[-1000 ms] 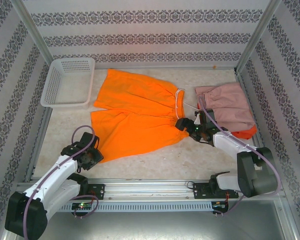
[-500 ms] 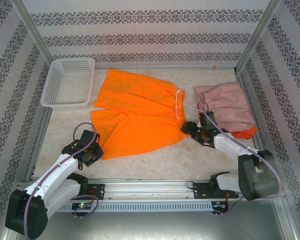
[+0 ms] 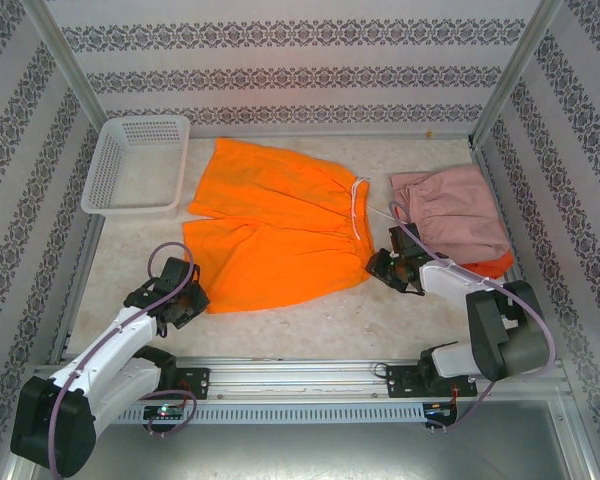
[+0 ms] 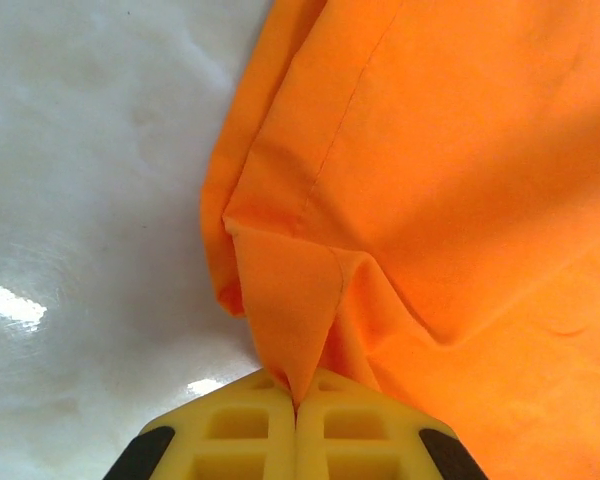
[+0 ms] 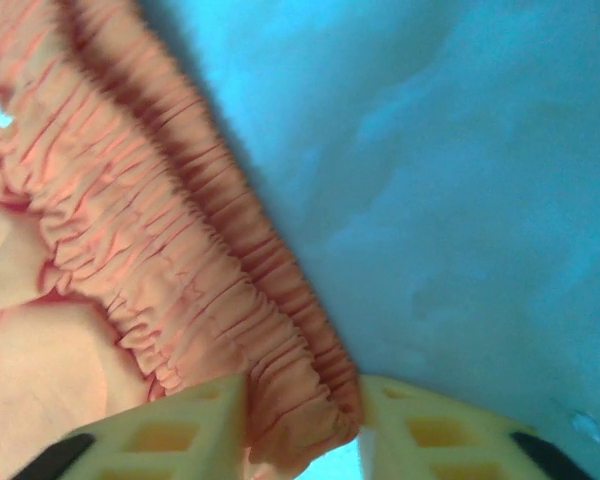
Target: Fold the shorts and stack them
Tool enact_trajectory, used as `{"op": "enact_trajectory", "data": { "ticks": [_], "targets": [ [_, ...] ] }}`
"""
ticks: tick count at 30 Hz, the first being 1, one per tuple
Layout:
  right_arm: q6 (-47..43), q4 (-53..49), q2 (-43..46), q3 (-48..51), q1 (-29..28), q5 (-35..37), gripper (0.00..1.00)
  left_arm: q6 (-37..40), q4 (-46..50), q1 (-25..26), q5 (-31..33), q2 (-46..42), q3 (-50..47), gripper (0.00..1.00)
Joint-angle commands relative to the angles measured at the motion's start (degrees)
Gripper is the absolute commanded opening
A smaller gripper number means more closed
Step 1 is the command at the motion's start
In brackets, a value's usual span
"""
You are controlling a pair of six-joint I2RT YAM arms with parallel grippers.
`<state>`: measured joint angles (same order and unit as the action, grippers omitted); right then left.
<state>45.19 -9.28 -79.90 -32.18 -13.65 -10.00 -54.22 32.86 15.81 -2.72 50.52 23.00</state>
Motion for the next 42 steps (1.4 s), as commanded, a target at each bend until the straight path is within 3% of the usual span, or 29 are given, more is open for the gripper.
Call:
{"op": "enact_trajectory", "data": {
  "ticks": [1, 5, 17, 23, 27, 34, 42],
  "targets": [
    [0.3, 2.7, -1.8, -1.8, -1.7, -2.7, 0.19, 2.1, -0.5, 0.7, 1.8, -0.8, 2.4, 0.00],
    [-0.2, 0.8, 1.1, -3.4, -1.6, -2.8, 0.00, 4.2, 2.6, 0.7, 4.8, -2.8, 6.2, 0.00],
    [-2.0, -7.4, 18.5, -7.4, -1.2, -4.9, 0.00, 9.9, 16.7, 0.6, 11.3, -9.2, 26.5, 0.00],
    [-3.0, -13.4, 24.9, -11.2, -1.4, -4.9, 0.00, 13.1, 20.0, 0.6, 13.8, -8.1, 38.6, 0.00],
    [-4.0, -15.7, 24.2, -14.7, -1.4, -3.8, 0.00, 15.9, 17.0, 0.6, 14.5, -3.0, 45.3, 0.00],
    [-4.9, -15.1, 16.6, -21.5, 0.8, -1.6, 0.00, 21.1, 7.6, 0.5, 16.5, 13.5, 56.8, 0.00],
    [-3.4, -9.9, 3.5, -27.1, 4.7, -6.0, 0.00, 21.2, 0.7, -1.8, 14.7, 30.5, 64.4, 0.00]
  ]
}}
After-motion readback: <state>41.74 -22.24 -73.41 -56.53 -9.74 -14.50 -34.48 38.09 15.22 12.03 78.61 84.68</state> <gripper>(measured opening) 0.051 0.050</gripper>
